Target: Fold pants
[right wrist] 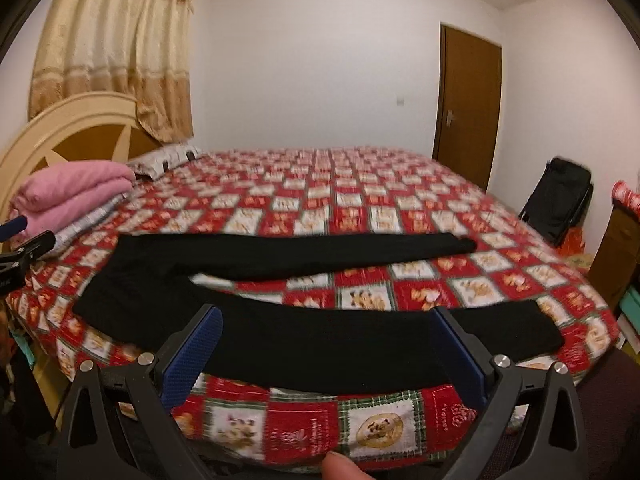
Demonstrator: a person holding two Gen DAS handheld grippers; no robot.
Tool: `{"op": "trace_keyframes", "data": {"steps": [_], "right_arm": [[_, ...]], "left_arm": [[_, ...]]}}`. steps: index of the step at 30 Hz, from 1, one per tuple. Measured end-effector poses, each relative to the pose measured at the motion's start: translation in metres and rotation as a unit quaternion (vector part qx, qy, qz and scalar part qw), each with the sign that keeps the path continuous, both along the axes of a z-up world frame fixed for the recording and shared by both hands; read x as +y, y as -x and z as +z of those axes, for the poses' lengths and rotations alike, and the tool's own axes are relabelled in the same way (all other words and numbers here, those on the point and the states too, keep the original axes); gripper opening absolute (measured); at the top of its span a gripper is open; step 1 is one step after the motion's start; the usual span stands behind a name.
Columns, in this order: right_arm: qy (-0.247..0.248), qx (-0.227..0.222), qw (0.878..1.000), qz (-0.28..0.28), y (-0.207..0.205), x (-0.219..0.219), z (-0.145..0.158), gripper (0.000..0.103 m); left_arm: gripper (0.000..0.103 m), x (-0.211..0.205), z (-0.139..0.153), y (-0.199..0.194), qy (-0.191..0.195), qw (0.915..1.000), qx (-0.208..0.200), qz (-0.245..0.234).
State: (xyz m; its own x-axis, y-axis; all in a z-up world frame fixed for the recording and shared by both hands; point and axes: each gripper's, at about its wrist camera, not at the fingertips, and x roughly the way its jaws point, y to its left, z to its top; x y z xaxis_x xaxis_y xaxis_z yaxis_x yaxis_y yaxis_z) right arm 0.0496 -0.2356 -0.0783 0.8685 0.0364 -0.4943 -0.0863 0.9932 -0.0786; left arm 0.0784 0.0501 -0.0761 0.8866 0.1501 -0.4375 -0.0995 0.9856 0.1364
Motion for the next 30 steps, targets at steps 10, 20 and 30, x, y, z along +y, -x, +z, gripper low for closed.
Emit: {"op": "trace_keyframes", "data": {"steps": [10,20,30], "right_arm": [[-0.027,0.095,0.995,-0.014,-0.099,-0.04,-0.056,0.102],[-0.032,0.115,0.992,-0.036,-0.142,-0.065,-0.074,0.101],[-0.032,0.137,0.988,-0.063,-0.173,-0.102,-0.076,0.081]], "left_arm": [[0.103,0.111,-0.066,-0.11,0.008,0.9904,0.102,0.092],[0.096,0.178,-0.096,-0.219,0.081,0.9808,0.163,0.07],[0.053,0.191,-0.132,-0.275,0.118,0.9663,0.227,0.031]]}}
